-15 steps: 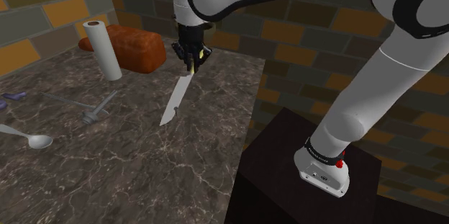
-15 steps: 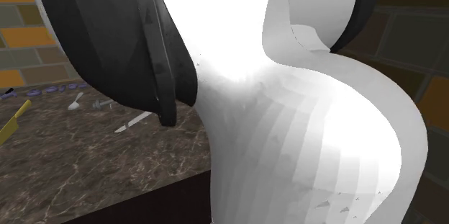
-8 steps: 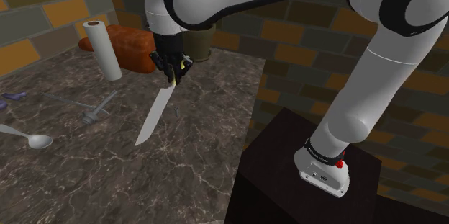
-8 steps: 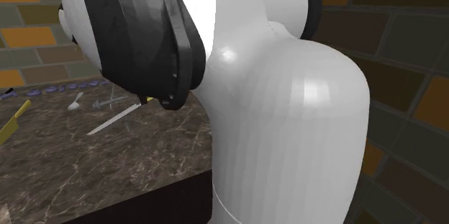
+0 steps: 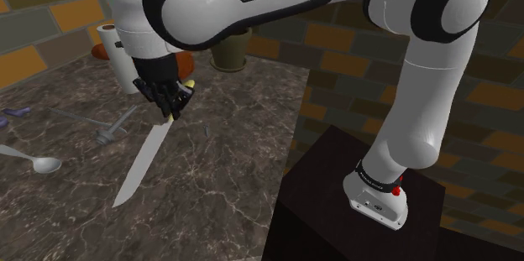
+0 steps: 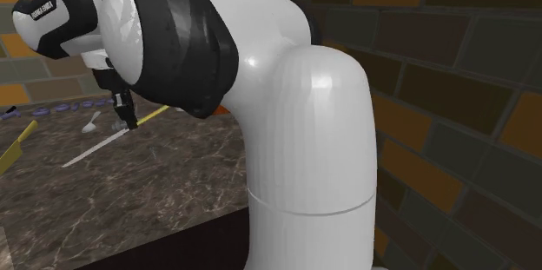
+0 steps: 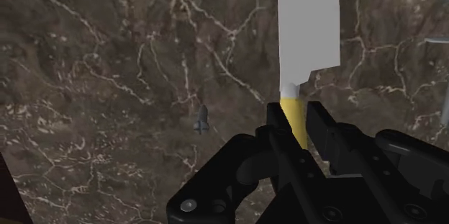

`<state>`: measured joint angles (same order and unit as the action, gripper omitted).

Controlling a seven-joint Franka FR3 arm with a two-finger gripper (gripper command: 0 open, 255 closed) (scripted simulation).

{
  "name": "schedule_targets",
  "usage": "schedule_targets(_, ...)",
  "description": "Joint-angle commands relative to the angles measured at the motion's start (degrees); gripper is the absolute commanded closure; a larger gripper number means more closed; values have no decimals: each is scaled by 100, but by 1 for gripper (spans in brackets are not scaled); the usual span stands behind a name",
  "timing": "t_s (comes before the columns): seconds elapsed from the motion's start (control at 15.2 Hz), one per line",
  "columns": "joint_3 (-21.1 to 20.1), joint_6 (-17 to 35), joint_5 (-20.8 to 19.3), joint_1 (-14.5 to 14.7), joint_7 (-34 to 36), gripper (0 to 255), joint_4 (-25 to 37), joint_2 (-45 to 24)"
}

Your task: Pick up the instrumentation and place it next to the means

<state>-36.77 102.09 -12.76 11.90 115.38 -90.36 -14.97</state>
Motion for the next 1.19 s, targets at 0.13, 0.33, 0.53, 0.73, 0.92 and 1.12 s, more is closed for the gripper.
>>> schedule_targets(0.13,-10,126,-161,174,235,255,55,-248)
schedule_targets(0.33,3,345,-186,161,265,255,-148,-271)
schedule_targets(0.53,19,558,-221,153,301,255,-336,-307)
schedule_targets(0.73,37,767,-264,151,341,255,-509,-355)
schedule_targets(0.92,58,963,-315,153,384,255,-662,-413)
schedule_targets(1.12,58,963,-315,153,384,255,-662,-413)
